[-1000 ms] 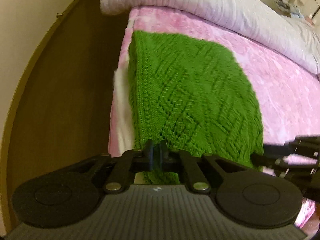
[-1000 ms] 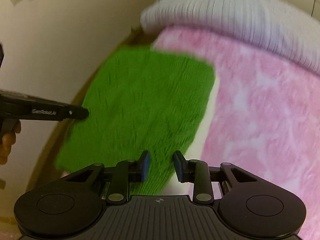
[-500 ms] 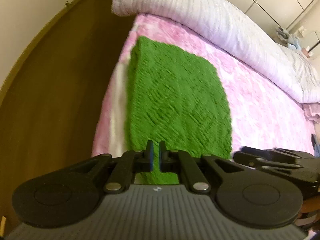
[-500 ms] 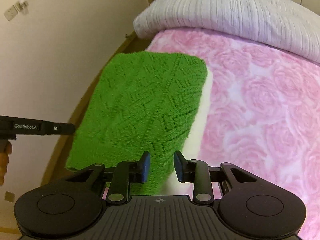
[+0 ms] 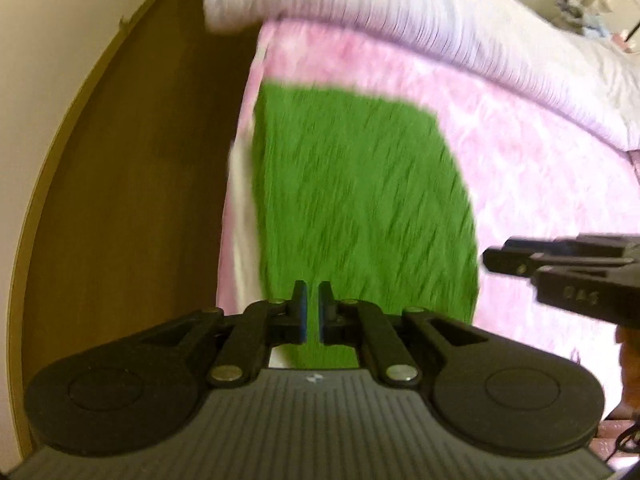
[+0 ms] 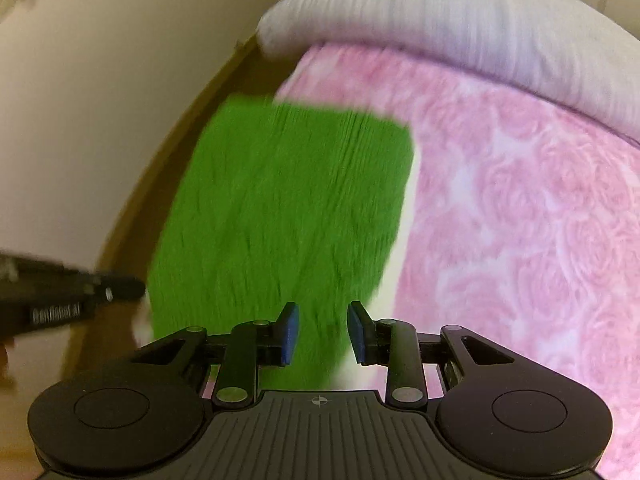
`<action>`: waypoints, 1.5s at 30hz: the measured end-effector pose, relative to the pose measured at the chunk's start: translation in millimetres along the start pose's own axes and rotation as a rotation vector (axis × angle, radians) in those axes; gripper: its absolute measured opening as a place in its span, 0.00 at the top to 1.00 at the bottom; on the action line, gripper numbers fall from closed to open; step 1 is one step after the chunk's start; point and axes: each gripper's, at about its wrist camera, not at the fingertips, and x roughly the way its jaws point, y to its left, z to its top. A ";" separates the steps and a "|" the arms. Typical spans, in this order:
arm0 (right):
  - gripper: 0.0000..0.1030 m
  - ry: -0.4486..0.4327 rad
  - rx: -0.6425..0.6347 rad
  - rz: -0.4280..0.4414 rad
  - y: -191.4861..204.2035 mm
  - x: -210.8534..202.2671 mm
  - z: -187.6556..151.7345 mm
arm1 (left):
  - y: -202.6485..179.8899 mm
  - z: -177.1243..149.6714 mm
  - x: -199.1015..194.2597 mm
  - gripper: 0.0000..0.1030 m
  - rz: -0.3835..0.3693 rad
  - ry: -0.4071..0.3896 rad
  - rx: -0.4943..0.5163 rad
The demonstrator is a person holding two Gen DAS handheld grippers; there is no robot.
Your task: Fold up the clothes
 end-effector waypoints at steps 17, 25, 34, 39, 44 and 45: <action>0.70 -0.030 0.075 -0.053 -13.5 50.3 60.6 | -8.3 67.5 43.7 0.97 -0.022 -0.059 0.032; 0.70 0.011 0.131 -0.072 -41.9 121.6 104.1 | 18.7 89.3 108.7 0.98 0.039 -0.018 -0.037; 0.70 -0.048 0.087 -0.041 -25.8 54.8 63.2 | 10.5 42.1 48.9 0.98 -0.005 -0.063 -0.141; 0.70 0.076 0.069 -0.011 -18.1 60.6 19.8 | -2.0 8.2 61.2 0.97 0.056 0.047 -0.167; 0.69 0.030 0.070 0.009 -14.8 34.5 20.1 | -20.4 6.1 26.0 0.85 0.101 -0.013 -0.154; 0.69 0.018 0.076 0.015 -15.7 26.1 21.0 | -25.1 5.9 17.8 0.82 0.118 -0.026 -0.145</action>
